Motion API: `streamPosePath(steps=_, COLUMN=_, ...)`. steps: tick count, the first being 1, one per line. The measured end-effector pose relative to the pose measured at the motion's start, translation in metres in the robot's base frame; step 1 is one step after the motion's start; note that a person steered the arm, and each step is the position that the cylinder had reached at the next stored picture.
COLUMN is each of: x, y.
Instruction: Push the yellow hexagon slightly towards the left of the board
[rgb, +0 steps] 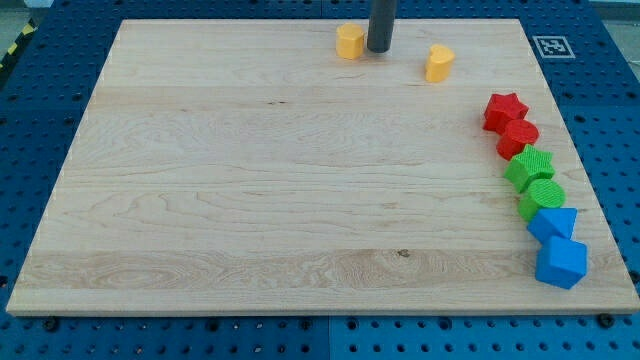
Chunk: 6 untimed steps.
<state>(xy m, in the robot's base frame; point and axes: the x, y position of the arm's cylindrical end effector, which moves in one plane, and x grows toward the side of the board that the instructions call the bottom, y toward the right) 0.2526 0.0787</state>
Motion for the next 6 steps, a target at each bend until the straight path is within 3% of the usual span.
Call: streamPosePath(steps=6, x=-0.005, y=-0.092)
